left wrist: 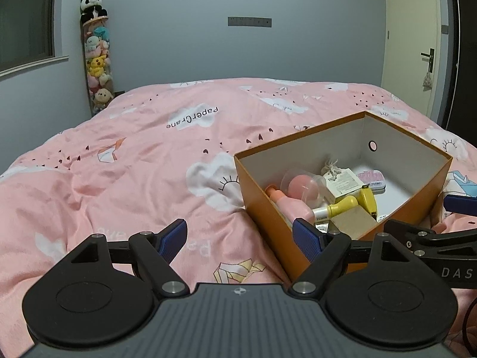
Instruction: Organize rigid objects
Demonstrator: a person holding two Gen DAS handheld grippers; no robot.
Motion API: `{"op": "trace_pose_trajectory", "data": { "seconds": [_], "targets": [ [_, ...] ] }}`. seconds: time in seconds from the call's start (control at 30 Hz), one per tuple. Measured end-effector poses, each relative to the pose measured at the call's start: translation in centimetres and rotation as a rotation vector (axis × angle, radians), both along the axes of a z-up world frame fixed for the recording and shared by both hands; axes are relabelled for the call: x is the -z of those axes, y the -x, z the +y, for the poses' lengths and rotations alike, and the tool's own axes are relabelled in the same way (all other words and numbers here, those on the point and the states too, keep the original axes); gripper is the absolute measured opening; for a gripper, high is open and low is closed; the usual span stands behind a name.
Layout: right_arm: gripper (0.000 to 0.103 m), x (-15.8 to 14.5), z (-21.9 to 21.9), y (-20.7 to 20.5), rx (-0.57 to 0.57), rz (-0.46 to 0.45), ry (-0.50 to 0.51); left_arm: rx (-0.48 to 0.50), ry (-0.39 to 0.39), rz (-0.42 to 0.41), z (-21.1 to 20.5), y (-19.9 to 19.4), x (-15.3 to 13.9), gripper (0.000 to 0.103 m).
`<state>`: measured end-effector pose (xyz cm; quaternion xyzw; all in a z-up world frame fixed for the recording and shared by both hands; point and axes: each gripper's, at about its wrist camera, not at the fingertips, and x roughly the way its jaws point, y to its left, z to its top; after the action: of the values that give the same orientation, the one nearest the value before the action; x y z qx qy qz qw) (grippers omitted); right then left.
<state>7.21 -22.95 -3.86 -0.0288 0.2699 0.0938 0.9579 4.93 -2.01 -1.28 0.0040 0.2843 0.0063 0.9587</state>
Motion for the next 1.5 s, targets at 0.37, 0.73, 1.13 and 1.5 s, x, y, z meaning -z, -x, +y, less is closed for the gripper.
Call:
{"op": "trace_pose_trajectory", "data": {
  "seconds": [0.37, 0.73, 1.13, 1.5],
  "targets": [
    [0.100, 0.31, -0.37, -0.34, 0.006, 0.022, -0.013, -0.010, 0.003, 0.021, 0.18, -0.36, 0.21, 0.094],
    [0.100, 0.28, -0.32, -0.38, 0.006, 0.022, -0.013, -0.009, 0.003, 0.021, 0.18, -0.36, 0.26, 0.094],
    [0.100, 0.37, -0.25, -0.42, 0.006, 0.021, -0.015, -0.009, 0.005, 0.022, 0.23, -0.37, 0.24, 0.094],
    [0.100, 0.36, -0.28, -0.43, 0.006, 0.021, -0.015, -0.009, 0.007, 0.023, 0.25, -0.36, 0.29, 0.094]
  ]
}}
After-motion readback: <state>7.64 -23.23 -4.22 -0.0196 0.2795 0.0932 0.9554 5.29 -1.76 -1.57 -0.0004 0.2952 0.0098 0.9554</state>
